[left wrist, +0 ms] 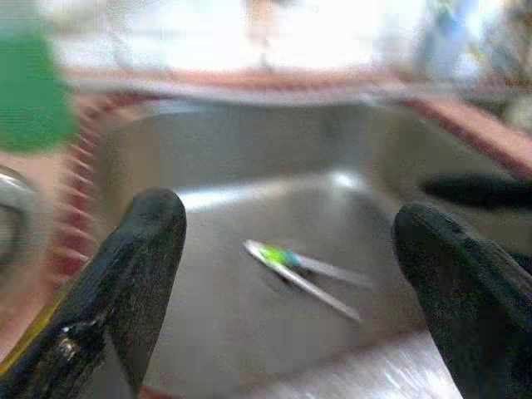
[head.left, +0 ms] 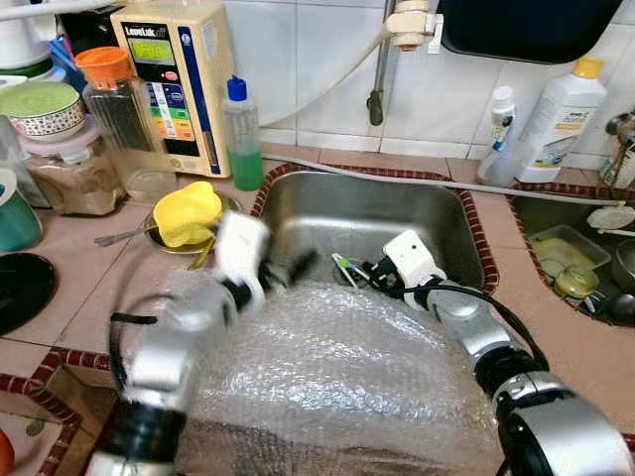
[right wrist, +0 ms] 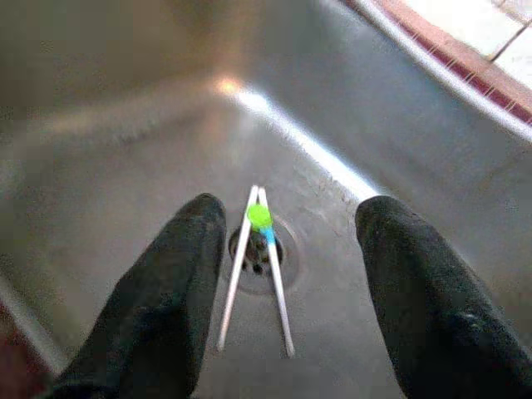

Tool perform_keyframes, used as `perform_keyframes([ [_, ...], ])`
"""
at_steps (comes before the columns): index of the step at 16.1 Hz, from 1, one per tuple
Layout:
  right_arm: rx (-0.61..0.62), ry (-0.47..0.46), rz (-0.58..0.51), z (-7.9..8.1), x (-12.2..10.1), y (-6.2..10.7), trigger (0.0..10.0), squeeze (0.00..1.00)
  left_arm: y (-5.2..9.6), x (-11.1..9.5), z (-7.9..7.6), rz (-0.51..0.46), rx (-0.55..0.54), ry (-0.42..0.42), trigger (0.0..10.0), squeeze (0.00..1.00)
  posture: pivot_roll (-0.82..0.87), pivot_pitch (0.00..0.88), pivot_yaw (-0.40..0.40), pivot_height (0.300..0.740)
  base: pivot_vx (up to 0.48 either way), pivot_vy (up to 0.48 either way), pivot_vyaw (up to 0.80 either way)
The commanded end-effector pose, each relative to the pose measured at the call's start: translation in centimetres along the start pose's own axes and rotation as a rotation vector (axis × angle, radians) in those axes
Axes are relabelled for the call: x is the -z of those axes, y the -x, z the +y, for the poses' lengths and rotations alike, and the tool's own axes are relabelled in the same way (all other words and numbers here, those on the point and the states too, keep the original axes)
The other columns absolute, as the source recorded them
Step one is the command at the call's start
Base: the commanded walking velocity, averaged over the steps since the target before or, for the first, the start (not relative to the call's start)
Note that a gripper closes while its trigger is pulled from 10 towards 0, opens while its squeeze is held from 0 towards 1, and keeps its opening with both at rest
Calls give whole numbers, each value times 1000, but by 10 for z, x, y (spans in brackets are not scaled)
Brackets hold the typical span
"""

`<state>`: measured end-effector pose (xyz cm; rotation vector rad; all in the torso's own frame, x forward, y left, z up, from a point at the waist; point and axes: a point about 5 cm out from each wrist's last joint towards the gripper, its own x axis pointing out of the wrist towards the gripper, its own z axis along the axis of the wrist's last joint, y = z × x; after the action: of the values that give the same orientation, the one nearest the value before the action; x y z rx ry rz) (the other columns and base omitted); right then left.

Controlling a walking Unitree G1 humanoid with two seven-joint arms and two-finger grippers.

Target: Kitchen organization

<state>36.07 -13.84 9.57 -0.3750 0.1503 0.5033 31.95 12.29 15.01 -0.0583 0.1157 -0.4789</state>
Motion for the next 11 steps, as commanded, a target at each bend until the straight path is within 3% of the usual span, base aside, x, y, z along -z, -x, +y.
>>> perform_keyframes([
  [1, -8, -27, -99, 2, -16, -2, 10000, 1000, -1, -5, 11, -28, -72, 16, 10000, 1000, 92, 0, 32, 740, 0, 0, 0],
  [4, -141, -41, -246, 24, -36, 6, 10000, 1000, -1, -9, 33, -61, -245, 63, 10000, 1000, 83, 0, 35, 740, 0, 0, 0],
  [6, -227, -60, -334, 41, -48, 26, 10000, 1000, -2, -8, 48, -67, -365, 89, 10000, 1000, 70, 0, 40, 740, 0, 0, 0],
  [9, -250, -54, -348, 47, -49, 43, 10000, 1000, 1, -19, 63, -147, -485, 131, 10000, 1000, 56, 0, 46, 740, 0, 0, 0],
  [11, -295, -104, -349, 54, -52, 56, 10000, 1000, 0, -27, 72, -191, -538, 134, 10000, 1000, 49, 0, 50, 740, 0, 0, 0],
])
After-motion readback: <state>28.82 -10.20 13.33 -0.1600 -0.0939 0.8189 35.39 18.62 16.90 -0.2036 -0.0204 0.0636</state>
